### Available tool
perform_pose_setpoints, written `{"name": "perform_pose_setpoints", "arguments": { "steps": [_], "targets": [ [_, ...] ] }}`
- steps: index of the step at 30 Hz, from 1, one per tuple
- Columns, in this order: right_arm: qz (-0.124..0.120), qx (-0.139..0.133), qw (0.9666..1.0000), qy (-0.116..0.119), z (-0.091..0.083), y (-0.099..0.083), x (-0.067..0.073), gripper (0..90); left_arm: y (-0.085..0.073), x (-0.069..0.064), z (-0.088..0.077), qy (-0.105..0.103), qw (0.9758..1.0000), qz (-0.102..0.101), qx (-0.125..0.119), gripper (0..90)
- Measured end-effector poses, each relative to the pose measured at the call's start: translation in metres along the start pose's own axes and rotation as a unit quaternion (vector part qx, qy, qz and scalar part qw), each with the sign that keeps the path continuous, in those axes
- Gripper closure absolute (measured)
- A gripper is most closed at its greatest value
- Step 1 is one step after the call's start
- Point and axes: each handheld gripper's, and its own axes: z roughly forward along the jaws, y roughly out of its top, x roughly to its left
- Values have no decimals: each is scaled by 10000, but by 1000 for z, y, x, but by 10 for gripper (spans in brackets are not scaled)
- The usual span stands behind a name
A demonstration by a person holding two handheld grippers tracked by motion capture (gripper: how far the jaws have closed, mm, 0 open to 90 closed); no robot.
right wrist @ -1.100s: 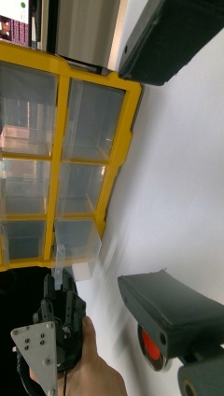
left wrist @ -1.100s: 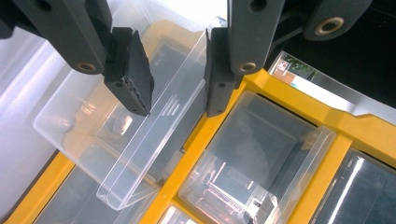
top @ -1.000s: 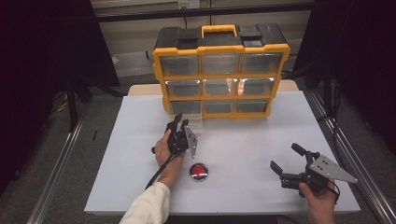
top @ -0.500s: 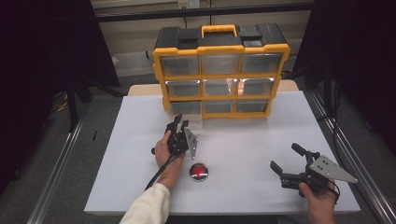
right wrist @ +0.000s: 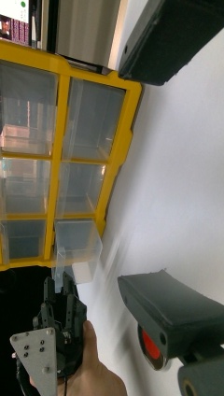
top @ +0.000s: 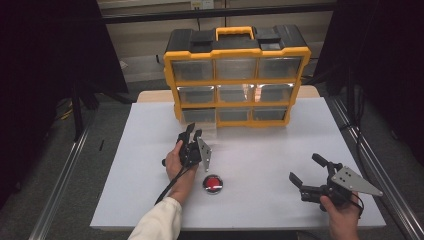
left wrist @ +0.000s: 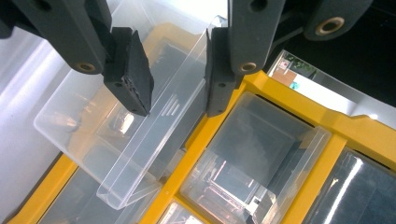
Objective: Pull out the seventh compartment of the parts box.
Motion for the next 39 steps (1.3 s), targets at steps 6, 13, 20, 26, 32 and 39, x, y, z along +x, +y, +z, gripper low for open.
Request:
{"name": "perform_pose_setpoints", "arguments": {
  "steps": [6, 13, 20, 26, 32, 39],
  "targets": [
    [-2, 0, 10000, 0, 0, 0, 0, 23, 1, 1, 0, 47, 10000, 69, -52, 624],
    [-16, 7, 10000, 1, 0, 0, 0, 23, 1, 1, -2, 26, 10000, 54, -24, 624],
    [-1, -5, 10000, -2, 0, 0, 0, 23, 1, 0, -3, 0, 10000, 56, -47, 623],
    [14, -25, 10000, -27, 1, 0, 1, 23, 0, -1, -4, -49, 10000, -28, 20, 623],
    [-18, -16, 10000, -5, 0, 0, 0, 23, -1, -2, -6, -59, 10000, 42, 41, 620],
    [-13, -4, 10000, 0, 1, 0, 1, 23, -1, -1, -6, -60, 10000, -2, 34, 618]
  ]
}}
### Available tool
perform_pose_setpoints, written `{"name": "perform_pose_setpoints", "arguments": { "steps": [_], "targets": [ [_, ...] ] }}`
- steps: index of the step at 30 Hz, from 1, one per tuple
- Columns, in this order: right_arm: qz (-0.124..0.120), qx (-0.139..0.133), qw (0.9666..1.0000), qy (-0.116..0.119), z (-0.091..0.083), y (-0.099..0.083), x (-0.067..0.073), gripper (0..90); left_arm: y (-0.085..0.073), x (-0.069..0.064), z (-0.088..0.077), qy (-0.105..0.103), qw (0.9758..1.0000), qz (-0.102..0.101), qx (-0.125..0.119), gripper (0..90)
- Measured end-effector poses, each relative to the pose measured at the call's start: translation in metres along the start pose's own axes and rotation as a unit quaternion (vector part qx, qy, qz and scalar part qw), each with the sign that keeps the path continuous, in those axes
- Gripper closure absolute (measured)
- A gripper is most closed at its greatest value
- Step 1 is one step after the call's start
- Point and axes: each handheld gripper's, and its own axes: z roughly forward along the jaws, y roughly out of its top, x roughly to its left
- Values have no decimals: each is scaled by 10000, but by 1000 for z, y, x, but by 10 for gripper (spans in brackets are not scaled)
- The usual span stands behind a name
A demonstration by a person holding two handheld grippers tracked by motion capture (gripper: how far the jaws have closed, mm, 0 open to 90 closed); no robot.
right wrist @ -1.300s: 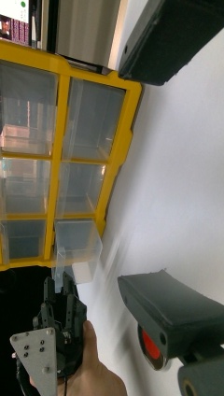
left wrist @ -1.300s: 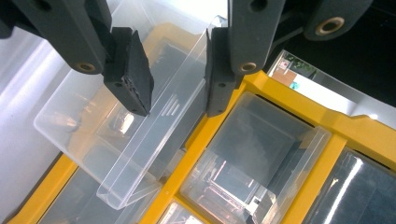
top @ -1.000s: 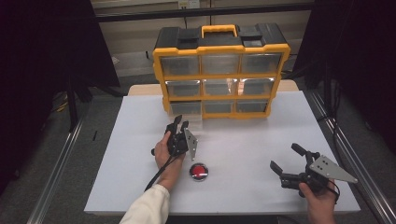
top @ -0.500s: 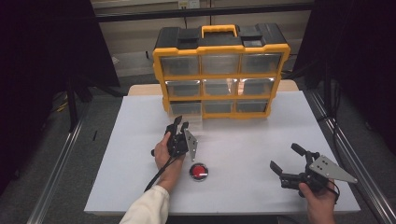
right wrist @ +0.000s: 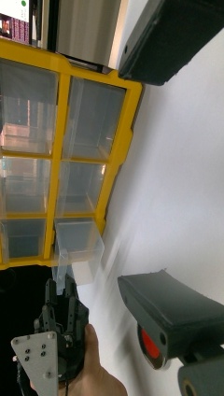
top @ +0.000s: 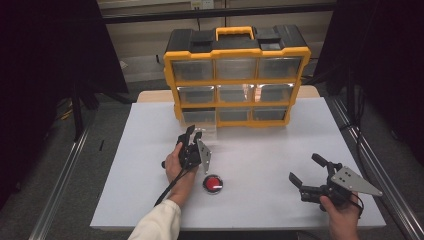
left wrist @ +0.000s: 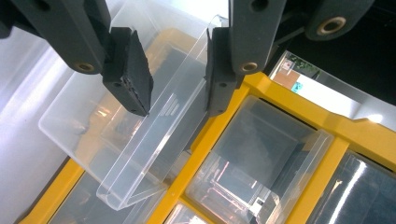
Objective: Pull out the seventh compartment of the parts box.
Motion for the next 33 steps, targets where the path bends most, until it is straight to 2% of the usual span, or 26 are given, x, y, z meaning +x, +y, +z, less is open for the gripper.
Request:
{"name": "perform_pose_setpoints", "arguments": {
  "steps": [3, 21, 23, 24, 25, 27, 28, 31, 32, 33],
  "targets": [
    [9, -9, 10000, -6, 0, 0, 0, 23, 0, 0, 1, 11, 10000, 19, -90, 617],
    [-2, 24, 10000, 15, 0, 0, 0, 23, -1, 2, -1, -19, 9999, -83, -58, 603],
    [14, 18, 10000, -5, 0, 0, 1, 23, -1, 1, -2, -71, 9997, -219, 5, 595],
    [12, 30, 10000, -13, 0, 0, 1, 23, -1, 2, -1, -39, 9998, -172, -46, 593],
    [13, 33, 10000, -11, 0, 0, 1, 23, -2, 2, -1, -55, 9997, -216, -28, 589],
    [-19, 33, 10000, 16, 1, 0, 1, 24, -3, 3, -2, -102, 9992, -371, 59, 563],
    [-17, 35, 10000, 13, 1, 0, 1, 24, -3, 2, -2, -83, 9985, -532, 62, 535],
    [13, 32, 10000, 2, 1, 0, 1, 24, -3, 5, -3, -53, 9980, -626, 38, 471],
    [-7, 36, 10000, 8, 1, 0, 1, 24, -4, 4, -3, -57, 9967, -806, 58, 435],
    [-19, 39, 10000, 13, 1, 0, 1, 24, -4, 6, -4, -42, 9964, -845, 43, 405]
  ]
}}
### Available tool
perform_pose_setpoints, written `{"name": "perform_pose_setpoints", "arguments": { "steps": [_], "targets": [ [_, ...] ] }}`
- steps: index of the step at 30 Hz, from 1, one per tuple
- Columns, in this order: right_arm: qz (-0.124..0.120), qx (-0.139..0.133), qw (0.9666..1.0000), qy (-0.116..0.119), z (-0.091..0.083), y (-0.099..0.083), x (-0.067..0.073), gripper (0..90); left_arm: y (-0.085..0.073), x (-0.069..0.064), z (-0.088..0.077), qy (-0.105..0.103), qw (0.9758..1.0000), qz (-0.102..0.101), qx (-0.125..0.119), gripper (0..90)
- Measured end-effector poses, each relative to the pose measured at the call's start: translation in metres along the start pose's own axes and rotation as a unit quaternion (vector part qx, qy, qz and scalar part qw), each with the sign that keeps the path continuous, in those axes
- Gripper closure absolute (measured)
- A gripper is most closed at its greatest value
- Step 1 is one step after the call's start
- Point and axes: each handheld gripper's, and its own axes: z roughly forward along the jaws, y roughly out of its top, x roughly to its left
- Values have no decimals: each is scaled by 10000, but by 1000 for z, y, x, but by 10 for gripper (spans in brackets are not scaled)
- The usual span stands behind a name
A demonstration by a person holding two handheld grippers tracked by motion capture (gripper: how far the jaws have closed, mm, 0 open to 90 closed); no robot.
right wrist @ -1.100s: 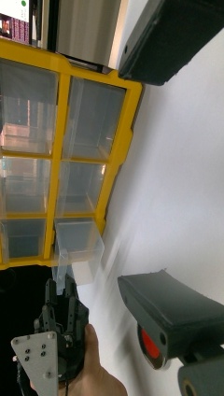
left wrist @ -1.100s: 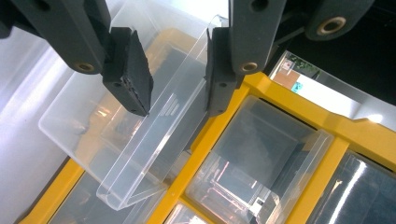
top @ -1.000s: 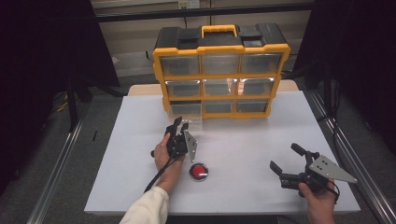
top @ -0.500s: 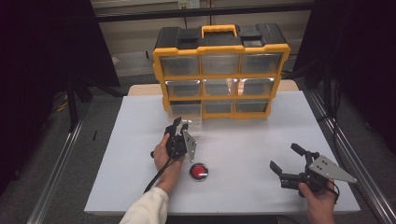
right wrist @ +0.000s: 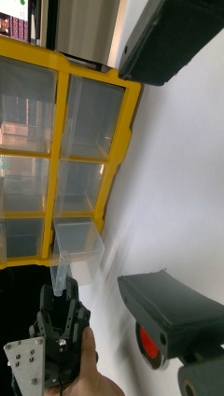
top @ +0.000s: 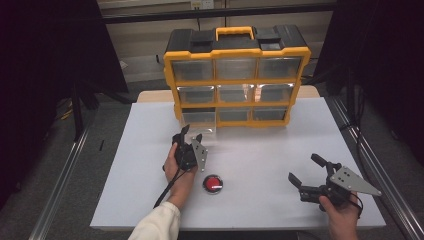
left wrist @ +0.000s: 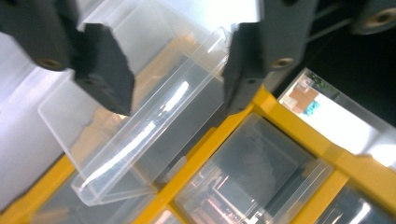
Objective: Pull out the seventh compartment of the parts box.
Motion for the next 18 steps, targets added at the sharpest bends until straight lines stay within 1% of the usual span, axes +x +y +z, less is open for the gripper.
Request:
{"name": "perform_pose_setpoints", "arguments": {
  "steps": [1, 2, 3, 4, 5, 6, 7, 8, 9, 10, 11, 12, 14, 15, 16, 18],
  "targets": [
    [15, -7, 10000, -8, 0, 0, 0, 24, 0, 0, -1, -1, 9999, -107, -17, 397],
    [-13, 1, 10000, 6, 0, 0, 0, 24, -1, 0, -1, 10, 9999, -130, -12, 386],
    [-18, 3, 10000, 7, 0, 0, 0, 24, -1, 0, -2, 28, 9998, -201, -15, 366],
    [-23, 6, 10000, 9, 0, 0, 0, 24, -1, 0, -3, 20, 9994, -353, 7, 346],
    [-6, -3, 10000, 3, 0, 0, 0, 24, -1, 0, -3, 20, 9989, -465, 42, 327],
    [17, -13, 10000, -9, 0, 0, 0, 24, -1, 1, -4, 40, 9986, -528, 35, 315],
    [-10, 0, 10000, 3, 0, 0, 0, 24, -1, 1, -5, 45, 9981, -622, 2, 305],
    [-5, 1, 10000, 0, 0, 0, 0, 24, -2, 0, -6, 40, 9969, -790, -11, 296],
    [-2, 6, 10000, 5, 0, 0, 0, 24, -1, 2, -7, 64, 9969, -778, 3, 282],
    [4, 5, 10000, 2, 0, 0, 0, 24, -2, 1, -8, 69, 9953, -962, 11, 268],
    [-13, 10, 10000, 7, 0, 0, 0, 24, -2, 1, -8, 85, 9945, -1042, -6, 264],
    [35, -6, 10000, -11, 0, 0, 0, 24, -2, 2, -9, 92, 9943, -1064, 5, 258],
    [14, -2, 10000, -7, 0, 0, 0, 24, -2, 2, -11, 69, 9924, -1230, 41, 239],
    [26, 2, 10000, -3, 0, 0, 0, 24, -2, 2, -11, 75, 9907, -1356, 4, 236],
    [2, 3, 10000, -1, 0, 0, 0, 24, -3, 3, -12, 47, 9899, -1415, 47, 229],
    [-10, 10, 10000, -2, 0, 0, 0, 23, -3, 2, -14, 16, 9874, -1578, 69, 216]
  ]
}}
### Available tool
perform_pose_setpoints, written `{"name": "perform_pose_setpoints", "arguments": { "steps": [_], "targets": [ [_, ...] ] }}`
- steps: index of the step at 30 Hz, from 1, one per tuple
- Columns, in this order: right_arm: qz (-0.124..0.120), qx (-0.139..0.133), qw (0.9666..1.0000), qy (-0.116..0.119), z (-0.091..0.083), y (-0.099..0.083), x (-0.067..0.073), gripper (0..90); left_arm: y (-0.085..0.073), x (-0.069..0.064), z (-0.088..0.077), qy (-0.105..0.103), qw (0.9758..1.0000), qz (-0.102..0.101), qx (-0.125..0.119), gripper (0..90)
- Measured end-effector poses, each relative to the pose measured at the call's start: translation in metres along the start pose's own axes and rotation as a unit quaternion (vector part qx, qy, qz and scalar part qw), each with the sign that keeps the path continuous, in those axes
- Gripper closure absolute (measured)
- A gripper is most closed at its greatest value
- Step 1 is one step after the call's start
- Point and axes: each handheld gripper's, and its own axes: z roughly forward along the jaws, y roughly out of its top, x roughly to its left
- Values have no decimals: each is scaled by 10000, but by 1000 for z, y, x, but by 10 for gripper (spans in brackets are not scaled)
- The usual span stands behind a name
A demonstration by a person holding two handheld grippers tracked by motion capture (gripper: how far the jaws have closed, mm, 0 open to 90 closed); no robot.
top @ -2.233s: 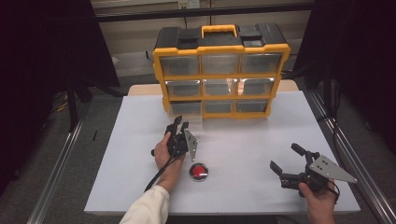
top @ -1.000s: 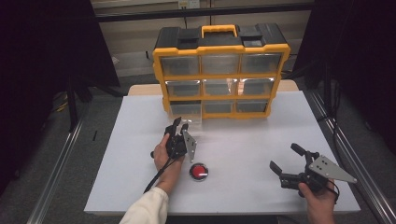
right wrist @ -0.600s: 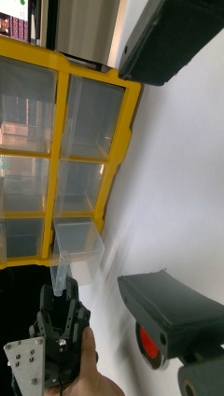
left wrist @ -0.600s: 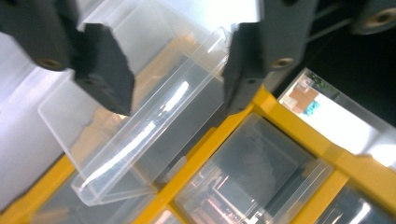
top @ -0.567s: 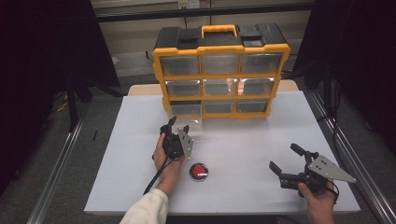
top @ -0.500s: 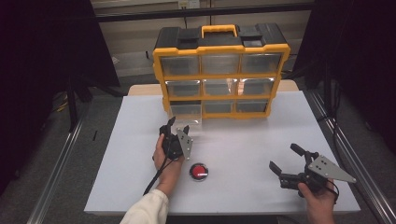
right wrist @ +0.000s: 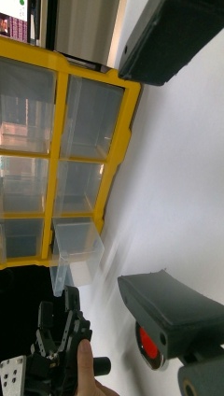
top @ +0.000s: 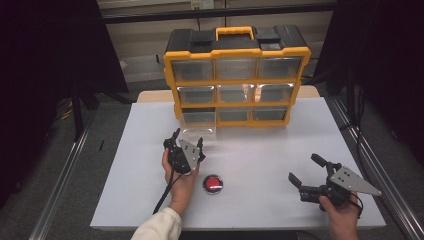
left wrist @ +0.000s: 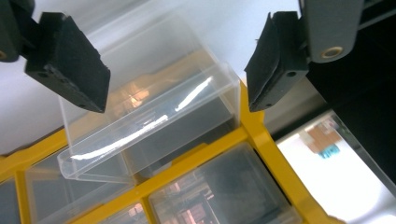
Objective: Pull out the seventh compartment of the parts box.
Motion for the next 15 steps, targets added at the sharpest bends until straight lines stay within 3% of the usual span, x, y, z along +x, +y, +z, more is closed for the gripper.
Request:
{"name": "perform_pose_setpoints", "arguments": {
  "steps": [7, 8, 15],
  "targets": [
    [28, -2, 10000, -3, 0, 0, 1, 24, 0, 1, -3, -16, 9990, -455, -23, 193],
    [3, 0, 10000, -2, 0, 0, 0, 24, 1, 2, -4, -33, 9991, -434, 0, 190],
    [16, 0, 10000, -16, 0, 0, 0, 24, 1, 8, -9, -60, 9963, -852, -39, 166]
  ]
}}
